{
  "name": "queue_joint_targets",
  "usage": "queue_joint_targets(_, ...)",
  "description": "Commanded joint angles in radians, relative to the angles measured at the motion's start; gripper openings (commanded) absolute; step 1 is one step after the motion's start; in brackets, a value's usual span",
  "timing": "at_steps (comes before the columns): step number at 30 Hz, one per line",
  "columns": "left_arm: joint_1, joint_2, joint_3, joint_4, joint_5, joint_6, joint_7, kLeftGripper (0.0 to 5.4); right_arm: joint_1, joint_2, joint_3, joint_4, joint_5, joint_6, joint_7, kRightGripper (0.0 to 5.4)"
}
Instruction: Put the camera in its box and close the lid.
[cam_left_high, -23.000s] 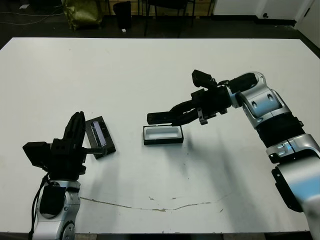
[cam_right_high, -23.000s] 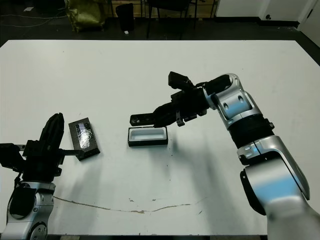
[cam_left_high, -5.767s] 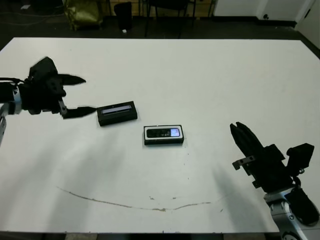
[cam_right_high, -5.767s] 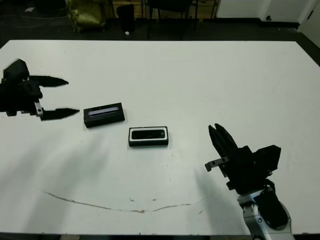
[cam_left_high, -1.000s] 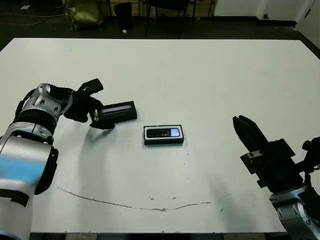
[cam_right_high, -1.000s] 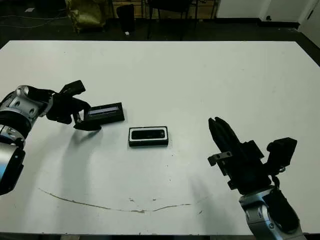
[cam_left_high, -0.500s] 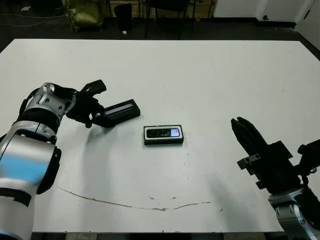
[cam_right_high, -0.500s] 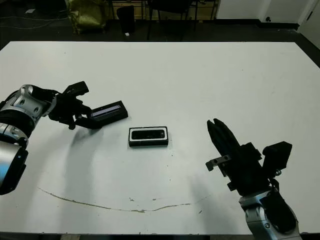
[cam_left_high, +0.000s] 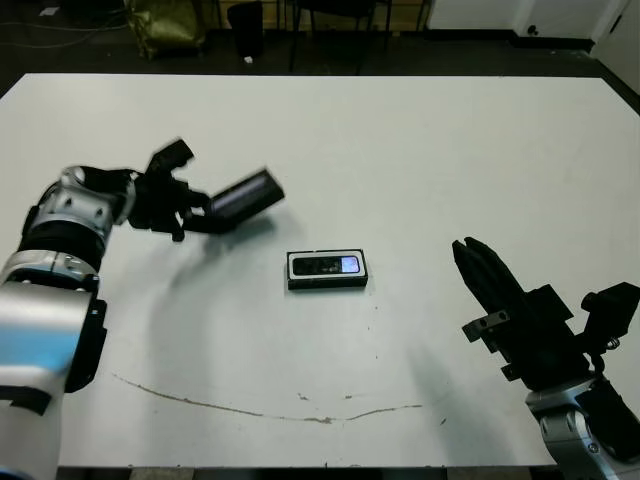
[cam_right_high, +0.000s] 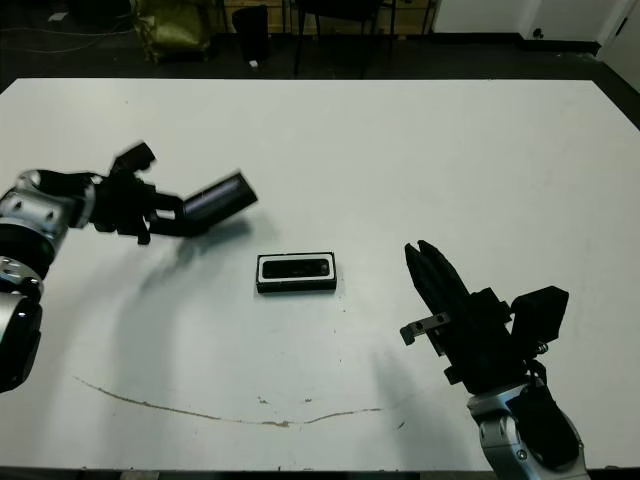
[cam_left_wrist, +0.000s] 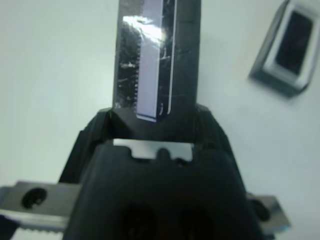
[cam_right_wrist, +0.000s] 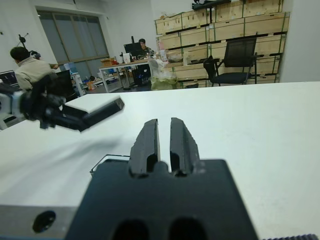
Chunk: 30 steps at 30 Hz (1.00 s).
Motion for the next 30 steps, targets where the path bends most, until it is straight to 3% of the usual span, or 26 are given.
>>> queue_joint_targets(1, 0.055, 0.036, -0.011, -0.137, -0.023, 0.054, -0.057, 2.21, 0.020, 0.003, 0.008, 0.007, -0.011, 0.010, -0.008, 0.00)
queue_joint_targets(10, 0.128, 0.082, -0.100, -0.589, -0.097, 0.292, -0.215, 2.21, 0.032, -0.018, 0.026, 0.041, -0.092, 0.050, -0.034, 0.00)
queue_joint_targets(15, 0.161, 0.094, -0.180, -0.749, -0.110, 0.385, -0.248, 2.21, 0.031, -0.012, 0.017, 0.140, -0.114, -0.022, 0.014, 0.00)
queue_joint_targets(19, 0.189, 0.093, -0.221, -0.791, -0.125, 0.423, -0.253, 2.21, 0.034, -0.005, 0.016, 0.130, -0.112, -0.003, 0.005, 0.00)
queue_joint_targets(24, 0.226, 0.069, -0.230, -0.781, -0.163, 0.448, -0.232, 2.21, 0.034, -0.001, 0.007, 0.169, -0.106, -0.056, 0.038, 0.00)
queue_joint_targets(30, 0.277, 0.046, -0.227, -0.783, -0.173, 0.399, -0.157, 2.21, 0.035, 0.001, 0.006, 0.169, -0.091, -0.047, 0.043, 0.00)
